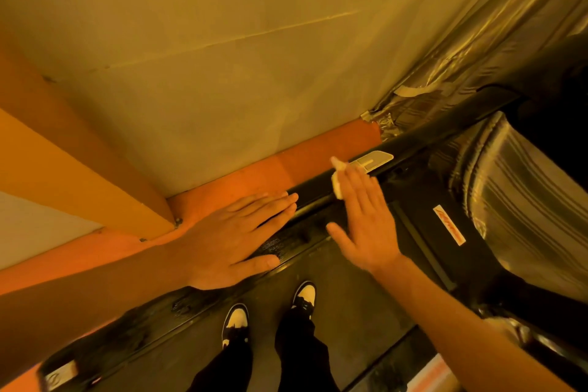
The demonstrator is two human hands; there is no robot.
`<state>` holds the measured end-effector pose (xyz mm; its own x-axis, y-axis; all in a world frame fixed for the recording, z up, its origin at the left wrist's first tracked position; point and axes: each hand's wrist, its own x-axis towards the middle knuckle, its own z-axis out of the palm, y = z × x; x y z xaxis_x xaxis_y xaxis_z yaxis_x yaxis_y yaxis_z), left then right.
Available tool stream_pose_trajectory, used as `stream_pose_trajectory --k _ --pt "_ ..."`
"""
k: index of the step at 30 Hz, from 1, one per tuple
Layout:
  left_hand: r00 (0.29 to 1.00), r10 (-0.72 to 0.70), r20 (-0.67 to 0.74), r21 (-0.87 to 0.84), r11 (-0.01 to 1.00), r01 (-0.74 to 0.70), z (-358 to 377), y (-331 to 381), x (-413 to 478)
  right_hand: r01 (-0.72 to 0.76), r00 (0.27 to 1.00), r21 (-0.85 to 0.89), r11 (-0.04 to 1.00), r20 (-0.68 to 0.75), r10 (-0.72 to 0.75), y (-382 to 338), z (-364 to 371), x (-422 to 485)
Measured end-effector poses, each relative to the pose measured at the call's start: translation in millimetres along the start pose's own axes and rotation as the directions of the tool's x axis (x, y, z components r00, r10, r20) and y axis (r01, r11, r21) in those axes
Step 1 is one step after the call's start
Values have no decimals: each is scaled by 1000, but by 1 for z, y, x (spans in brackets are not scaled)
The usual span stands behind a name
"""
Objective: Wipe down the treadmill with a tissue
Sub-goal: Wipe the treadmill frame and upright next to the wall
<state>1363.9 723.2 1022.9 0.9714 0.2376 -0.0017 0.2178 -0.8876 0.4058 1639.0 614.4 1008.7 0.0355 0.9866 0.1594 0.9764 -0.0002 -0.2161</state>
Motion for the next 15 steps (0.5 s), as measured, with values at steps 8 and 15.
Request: stream_pose_trajectory --k 8,15 --pt "1000 0 -27 31 1000 1 1 1 -1 -260 965 -56 964 6 261 45 -23 41" --pt "999 1 -40 41 999 0 2 1 -1 -61 993 -114 992 93 72 71 -34 31"
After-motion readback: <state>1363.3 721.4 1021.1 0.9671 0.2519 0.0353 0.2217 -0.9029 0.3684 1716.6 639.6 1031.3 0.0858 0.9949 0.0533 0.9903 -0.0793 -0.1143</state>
